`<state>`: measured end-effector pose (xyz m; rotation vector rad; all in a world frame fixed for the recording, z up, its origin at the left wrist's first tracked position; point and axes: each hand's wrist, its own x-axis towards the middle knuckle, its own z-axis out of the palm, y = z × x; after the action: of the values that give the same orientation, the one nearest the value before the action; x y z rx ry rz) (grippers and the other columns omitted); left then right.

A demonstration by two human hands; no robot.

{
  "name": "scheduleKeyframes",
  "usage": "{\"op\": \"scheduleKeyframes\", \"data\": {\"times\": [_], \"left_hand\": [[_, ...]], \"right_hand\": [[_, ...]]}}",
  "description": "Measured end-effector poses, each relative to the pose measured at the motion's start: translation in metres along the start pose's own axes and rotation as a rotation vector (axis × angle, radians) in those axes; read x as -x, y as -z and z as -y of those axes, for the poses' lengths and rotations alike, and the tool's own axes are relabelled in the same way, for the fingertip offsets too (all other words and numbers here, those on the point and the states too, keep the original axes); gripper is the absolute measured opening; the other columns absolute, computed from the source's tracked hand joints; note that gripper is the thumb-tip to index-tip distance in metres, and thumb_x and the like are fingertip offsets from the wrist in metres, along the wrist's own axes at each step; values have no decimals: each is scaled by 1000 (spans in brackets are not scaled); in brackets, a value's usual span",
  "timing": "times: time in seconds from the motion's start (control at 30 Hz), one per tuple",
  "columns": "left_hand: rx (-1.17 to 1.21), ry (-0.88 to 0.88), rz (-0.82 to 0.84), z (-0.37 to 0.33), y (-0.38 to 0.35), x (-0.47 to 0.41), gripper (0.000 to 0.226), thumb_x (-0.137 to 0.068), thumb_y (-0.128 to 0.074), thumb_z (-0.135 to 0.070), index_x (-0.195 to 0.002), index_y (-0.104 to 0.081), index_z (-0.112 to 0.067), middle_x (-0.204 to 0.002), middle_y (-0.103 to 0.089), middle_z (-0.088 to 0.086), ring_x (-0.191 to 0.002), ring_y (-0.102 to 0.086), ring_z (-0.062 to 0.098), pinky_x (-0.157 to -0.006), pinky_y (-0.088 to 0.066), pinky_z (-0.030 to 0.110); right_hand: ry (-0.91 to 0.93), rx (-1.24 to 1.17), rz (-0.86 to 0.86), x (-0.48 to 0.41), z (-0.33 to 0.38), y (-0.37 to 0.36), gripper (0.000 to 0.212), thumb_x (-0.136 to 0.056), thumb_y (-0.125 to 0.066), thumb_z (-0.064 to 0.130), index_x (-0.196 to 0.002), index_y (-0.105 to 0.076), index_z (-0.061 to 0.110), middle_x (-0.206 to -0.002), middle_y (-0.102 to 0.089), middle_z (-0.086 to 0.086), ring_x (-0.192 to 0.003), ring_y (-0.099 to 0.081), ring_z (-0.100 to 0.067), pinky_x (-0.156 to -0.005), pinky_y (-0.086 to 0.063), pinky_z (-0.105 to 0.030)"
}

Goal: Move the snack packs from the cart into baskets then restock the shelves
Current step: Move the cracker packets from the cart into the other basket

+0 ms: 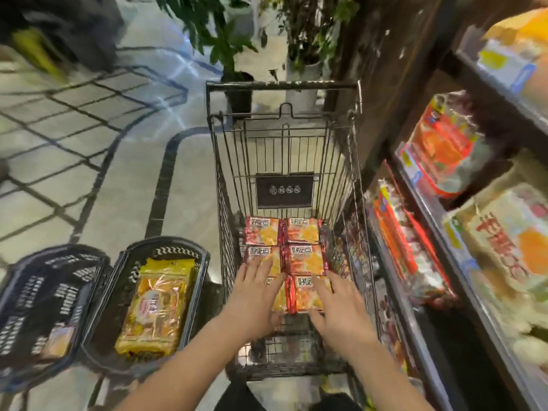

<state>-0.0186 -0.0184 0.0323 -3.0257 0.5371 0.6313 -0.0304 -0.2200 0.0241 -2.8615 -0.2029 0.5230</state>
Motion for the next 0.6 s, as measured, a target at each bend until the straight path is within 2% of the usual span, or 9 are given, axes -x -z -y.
{"op": "scheduleKeyframes", "data": {"times": [0.13, 0.4, 0.5, 0.6], "left_hand": [[71, 84, 34, -14, -8, -18, 78, -101, -51, -49, -164, -9, -29, -172, 13, 10, -158, 11, 33, -125, 7, 52], [103, 170, 137, -17, -29, -43, 78, -101, -53, -47, -164, -10, -27, -172, 11, 10, -158, 7, 35, -128, 2, 52], [137, 178, 181, -11, -41, -57, 79, -102, -54, -46, -163, -8, -28, -171, 13, 10, -158, 5, 36, -128, 0, 52], [201, 211, 236, -1, -58, -76, 78, -101, -54, -48, -163, -10, -28, -172, 3, 11, -158, -1, 37, -127, -5, 51]], "right_hand": [[64, -12, 47, -30, -21, 3, 63, -103, -46, 45, -160, -21, 32, -167, -14, -4, -155, -10, -23, -126, 0, -41], [117, 24, 139, -70, -37, -17, 66, -101, -50, 49, -159, -25, 30, -166, -21, -7, -153, -19, -27, -126, -12, -46], [104, 27, 185, -82, -44, -26, 66, -102, -48, 49, -159, -23, 30, -167, -15, -6, -153, -16, -28, -125, -8, -47], [83, 10, 207, -94, -52, -35, 65, -102, -48, 48, -159, -23, 29, -168, -13, -7, -154, -15, -28, -125, -8, -47]]}}
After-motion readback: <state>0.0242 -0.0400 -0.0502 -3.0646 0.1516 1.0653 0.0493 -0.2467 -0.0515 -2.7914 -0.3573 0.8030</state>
